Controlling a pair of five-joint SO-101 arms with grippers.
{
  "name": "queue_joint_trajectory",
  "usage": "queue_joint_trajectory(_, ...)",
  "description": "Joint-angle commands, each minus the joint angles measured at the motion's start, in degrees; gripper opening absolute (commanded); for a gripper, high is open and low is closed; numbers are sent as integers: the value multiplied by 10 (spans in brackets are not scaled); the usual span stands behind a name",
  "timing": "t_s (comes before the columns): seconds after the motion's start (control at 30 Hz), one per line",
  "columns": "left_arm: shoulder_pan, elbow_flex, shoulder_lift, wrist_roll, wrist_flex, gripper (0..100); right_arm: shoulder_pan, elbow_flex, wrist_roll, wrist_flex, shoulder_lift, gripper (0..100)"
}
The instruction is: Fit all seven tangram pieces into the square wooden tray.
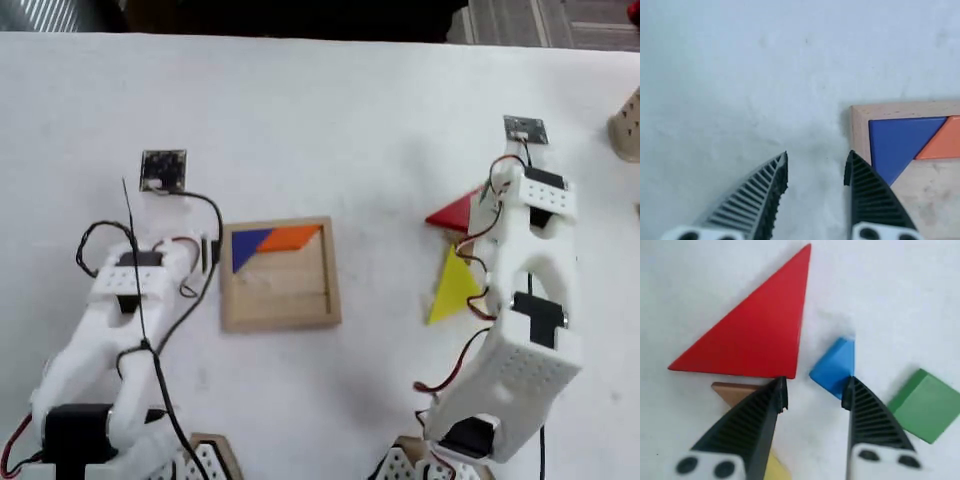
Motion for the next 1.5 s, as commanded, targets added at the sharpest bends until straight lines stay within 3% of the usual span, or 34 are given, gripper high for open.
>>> queue_joint_trajectory(0.0, 5, -29, -3, -4, 6, 196, 22, 40, -9, -33, -71, 184)
queue_joint_trajectory(0.9, 5, -28, -2, -5, 6, 196, 7, -42, -34, -32, 23, 186)
queue_joint_trajectory(1.07, 5, -28, -2, -5, 6, 196, 0, -44, -106, -3, -12, 187)
queue_joint_trajectory(1.47, 5, -28, -2, -5, 6, 196, 1, -105, -113, 1, 56, 186)
